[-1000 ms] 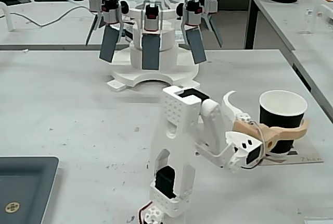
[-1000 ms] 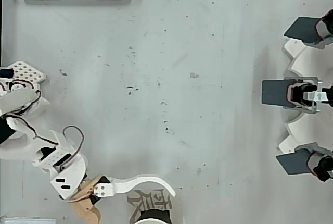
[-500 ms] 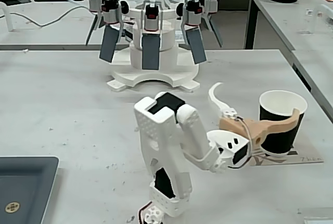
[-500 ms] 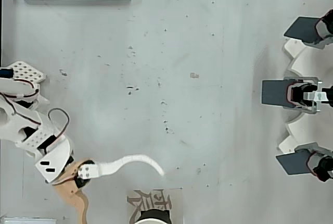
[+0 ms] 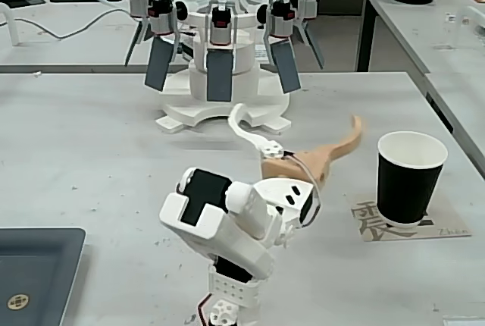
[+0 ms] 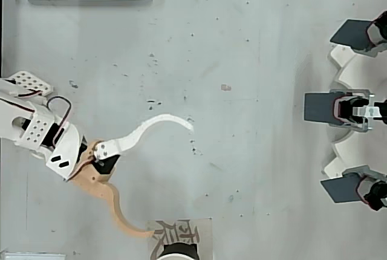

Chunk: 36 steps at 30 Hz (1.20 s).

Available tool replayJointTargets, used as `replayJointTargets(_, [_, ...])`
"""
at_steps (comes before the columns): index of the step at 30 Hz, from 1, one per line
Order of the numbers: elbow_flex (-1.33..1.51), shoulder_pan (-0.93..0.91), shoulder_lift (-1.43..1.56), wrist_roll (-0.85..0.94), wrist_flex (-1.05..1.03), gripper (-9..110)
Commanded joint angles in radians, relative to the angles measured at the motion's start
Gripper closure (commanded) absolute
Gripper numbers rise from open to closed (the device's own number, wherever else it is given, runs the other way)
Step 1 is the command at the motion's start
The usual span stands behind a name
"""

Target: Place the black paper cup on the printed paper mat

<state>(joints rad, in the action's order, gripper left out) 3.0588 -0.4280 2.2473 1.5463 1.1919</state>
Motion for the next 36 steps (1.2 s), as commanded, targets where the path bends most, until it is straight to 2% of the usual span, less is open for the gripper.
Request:
replayJointTargets(1, [0.020,0.049,0.051,0.014,-0.006,48])
replayJointTargets(21, [0.003,0.463,0.132,0.095,-0.110,59])
replayJointTargets(27, [-0.064,0.520,0.044,0.101,-0.143,63])
replayJointTargets(36, [-0.316,0.535,-0.187,0.031,-0.178,72])
